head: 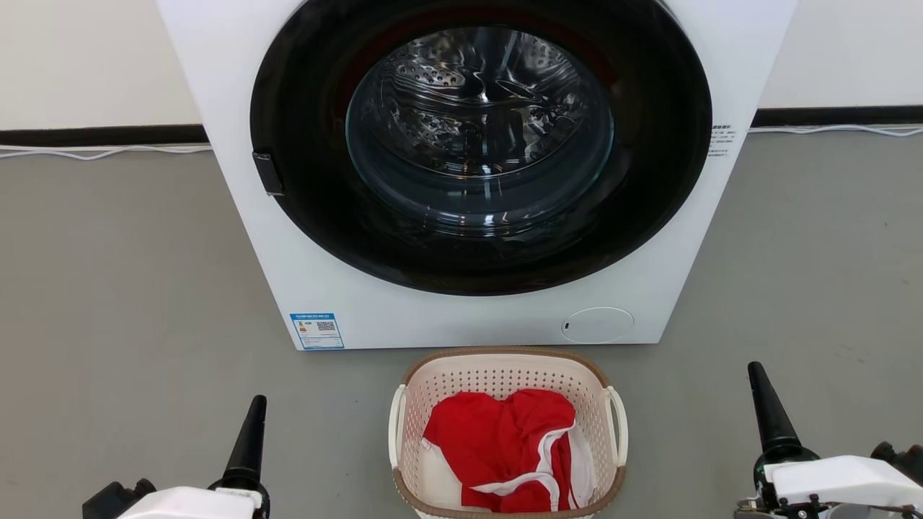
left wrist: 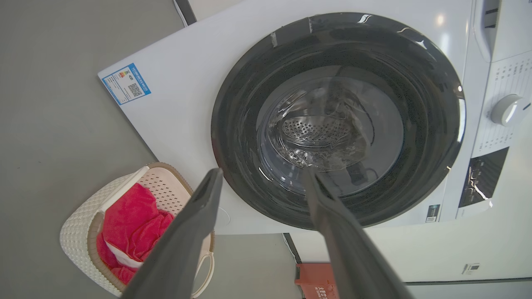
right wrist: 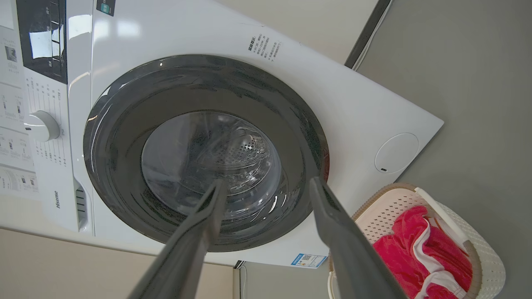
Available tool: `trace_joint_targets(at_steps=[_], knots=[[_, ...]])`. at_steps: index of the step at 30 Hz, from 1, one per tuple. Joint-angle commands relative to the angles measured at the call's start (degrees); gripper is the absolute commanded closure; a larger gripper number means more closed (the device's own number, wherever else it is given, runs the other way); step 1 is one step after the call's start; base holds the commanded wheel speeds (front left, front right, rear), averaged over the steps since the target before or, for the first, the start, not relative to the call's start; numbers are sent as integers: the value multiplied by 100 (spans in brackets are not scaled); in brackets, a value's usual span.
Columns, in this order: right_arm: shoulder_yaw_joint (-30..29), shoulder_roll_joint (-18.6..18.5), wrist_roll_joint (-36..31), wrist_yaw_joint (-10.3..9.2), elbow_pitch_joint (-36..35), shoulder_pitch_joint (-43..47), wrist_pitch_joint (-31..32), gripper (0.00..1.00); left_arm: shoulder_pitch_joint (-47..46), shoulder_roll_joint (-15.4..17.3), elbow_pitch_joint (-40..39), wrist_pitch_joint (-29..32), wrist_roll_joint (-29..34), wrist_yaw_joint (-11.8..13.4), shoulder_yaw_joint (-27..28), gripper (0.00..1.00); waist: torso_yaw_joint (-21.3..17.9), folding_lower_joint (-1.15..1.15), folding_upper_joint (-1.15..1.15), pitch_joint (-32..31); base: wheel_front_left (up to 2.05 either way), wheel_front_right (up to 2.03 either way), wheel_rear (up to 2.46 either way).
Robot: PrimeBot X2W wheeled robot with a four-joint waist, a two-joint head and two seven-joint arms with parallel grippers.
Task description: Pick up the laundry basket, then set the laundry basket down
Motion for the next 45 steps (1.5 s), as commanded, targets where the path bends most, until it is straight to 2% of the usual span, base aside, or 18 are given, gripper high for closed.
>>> trace_joint_targets(at_steps=[1, 15, 45], knots=[[36, -56, -271, 13, -235, -114, -99, 0, -93, 50, -201, -59, 218, 54, 20, 0, 1, 0, 0, 1, 0, 0, 0], [-78, -62, -1503, 18, -269, -36, -334, 0, -2, 61, -333, -296, 1386, 261, 6, 0, 10, 0, 0, -26, 0, 0, 0], [-103, -75, -3871, 28, -345, 28, -822, 0, 33, 83, -447, -791, 3347, 341, -21, 0, 33, -1, 0, 10, 0, 0, 0]])
